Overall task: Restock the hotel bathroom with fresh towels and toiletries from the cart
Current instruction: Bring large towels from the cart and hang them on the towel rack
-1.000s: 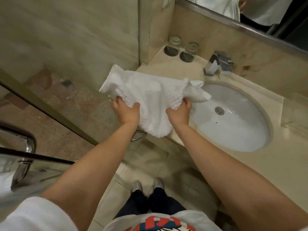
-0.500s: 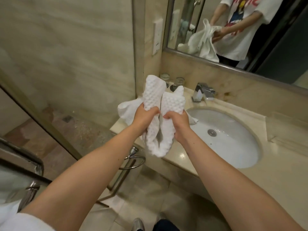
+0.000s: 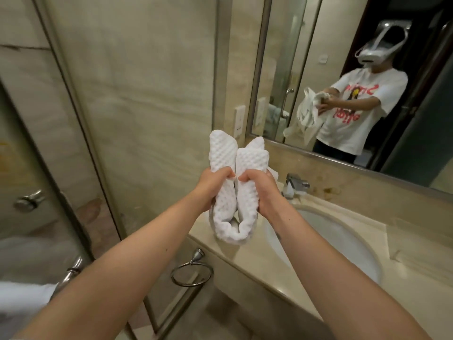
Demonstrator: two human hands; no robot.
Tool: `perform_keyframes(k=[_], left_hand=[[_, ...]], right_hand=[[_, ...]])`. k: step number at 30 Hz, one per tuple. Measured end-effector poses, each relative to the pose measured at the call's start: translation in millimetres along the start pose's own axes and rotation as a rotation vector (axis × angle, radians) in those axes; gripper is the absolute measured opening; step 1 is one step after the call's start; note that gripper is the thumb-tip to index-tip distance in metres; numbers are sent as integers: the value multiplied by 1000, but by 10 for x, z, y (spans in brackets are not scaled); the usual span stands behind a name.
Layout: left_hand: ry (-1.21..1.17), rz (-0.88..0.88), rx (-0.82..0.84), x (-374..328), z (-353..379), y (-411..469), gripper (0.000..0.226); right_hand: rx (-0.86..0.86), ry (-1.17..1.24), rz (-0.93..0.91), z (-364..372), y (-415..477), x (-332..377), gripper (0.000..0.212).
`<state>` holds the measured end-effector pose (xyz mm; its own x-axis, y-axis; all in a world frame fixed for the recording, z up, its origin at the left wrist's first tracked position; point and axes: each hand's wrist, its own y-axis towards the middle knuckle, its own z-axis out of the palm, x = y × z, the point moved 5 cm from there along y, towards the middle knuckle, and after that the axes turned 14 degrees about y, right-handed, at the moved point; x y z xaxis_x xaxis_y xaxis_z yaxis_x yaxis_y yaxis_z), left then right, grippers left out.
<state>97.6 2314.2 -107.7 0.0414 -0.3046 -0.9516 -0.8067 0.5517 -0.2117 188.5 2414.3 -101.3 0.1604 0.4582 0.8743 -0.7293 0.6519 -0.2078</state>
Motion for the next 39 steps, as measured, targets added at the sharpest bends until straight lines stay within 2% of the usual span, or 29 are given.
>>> perform_keyframes(k=[4,9,14,17,21,23,25,29,32,39], left_hand=[[-29,29,-84,-102,-18,-466,14],[18,-30,-195,24,-115,-1174,35],[-11,-29,-297,308,-250,-1967,35],[-30,-55,-392,470,-435,-2376,32],[-23,-121,-488,667,-743,-2864,32],[-13,-146,-531,756,-933,-3095,33],[-19,-173,-572,867,-1154,-3330,35],[-60,-224,-663,1129,-1641,-3831,40],[-97,-302,-724,1375,-2068,-4217,52],[-112,-360,-866,1805,-3302,-5072,45]], right_hand=[[92,-20,18,60,-355,131,63],[234,-140,100,-4,-854,149,50],[403,-228,181,65,-1430,-117,50],[470,-278,239,199,-1731,-336,64],[559,-316,284,495,-1947,-719,95],[632,-311,317,704,-2139,-908,100],[699,-327,360,911,-2443,-1039,90],[841,-438,463,1347,-2941,-1358,53],[878,-498,497,1751,-3302,-1642,37],[978,-476,613,2836,-4216,-2420,35]])
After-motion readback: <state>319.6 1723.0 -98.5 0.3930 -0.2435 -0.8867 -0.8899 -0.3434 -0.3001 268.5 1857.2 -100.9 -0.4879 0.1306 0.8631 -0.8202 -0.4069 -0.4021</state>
